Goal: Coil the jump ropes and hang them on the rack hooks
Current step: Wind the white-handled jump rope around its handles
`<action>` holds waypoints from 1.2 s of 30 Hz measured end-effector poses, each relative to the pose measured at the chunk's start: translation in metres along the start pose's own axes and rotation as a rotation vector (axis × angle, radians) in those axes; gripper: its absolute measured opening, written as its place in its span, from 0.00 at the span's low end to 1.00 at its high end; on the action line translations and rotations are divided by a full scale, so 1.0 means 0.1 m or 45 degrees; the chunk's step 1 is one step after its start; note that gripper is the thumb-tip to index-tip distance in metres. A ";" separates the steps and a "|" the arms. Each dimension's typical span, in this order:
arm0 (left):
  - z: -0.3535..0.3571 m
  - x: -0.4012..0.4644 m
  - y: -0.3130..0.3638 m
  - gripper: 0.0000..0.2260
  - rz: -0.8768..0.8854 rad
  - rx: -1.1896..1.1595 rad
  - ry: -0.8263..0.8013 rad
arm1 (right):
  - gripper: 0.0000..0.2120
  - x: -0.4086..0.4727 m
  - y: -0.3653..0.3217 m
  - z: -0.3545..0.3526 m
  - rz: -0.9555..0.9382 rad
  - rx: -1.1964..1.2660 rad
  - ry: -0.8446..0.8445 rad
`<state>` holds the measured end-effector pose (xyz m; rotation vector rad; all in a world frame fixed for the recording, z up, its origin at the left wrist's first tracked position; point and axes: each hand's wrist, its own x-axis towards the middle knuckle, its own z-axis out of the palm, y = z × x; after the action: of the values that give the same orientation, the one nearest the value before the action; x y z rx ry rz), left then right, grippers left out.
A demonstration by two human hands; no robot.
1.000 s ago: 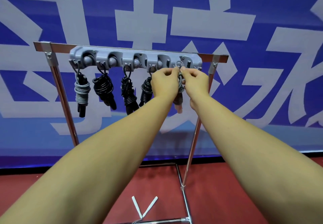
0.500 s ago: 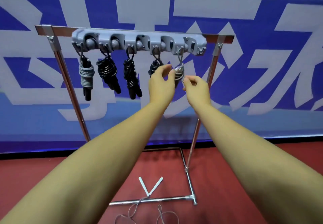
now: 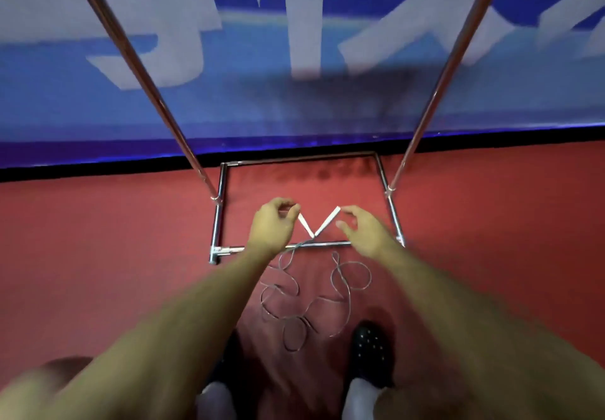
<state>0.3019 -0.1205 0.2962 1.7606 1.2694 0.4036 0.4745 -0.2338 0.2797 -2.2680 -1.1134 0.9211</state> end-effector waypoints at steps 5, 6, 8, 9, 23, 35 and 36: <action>0.49 0.23 -1.11 0.10 -0.230 0.082 -0.119 | 0.22 0.41 0.51 0.78 0.120 -0.067 -0.165; 0.60 0.29 -1.28 0.10 -0.265 0.091 -0.137 | 0.22 0.53 0.59 0.90 0.145 -0.076 -0.197; 0.82 0.44 -1.58 0.10 -0.318 0.114 -0.172 | 0.23 0.78 0.71 1.11 0.196 -0.064 -0.215; 0.92 0.53 -1.72 0.10 -0.335 0.128 -0.197 | 0.23 0.91 0.77 1.22 0.214 -0.049 -0.212; 1.83 1.52 -2.40 0.11 -0.076 0.661 -0.231 | 0.22 1.61 1.23 1.95 0.438 0.309 -0.156; 1.23 1.11 -1.51 0.13 -0.239 -0.066 -0.464 | 0.25 1.30 0.73 1.79 0.831 1.411 -0.332; 1.17 1.02 -1.41 0.13 -0.265 -0.103 -0.506 | 0.24 1.24 0.63 1.75 0.849 1.572 -0.312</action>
<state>0.3435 -0.0769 0.0956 1.5272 1.1159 -0.0163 0.4358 -0.1517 0.0755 -1.4124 0.2669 1.5612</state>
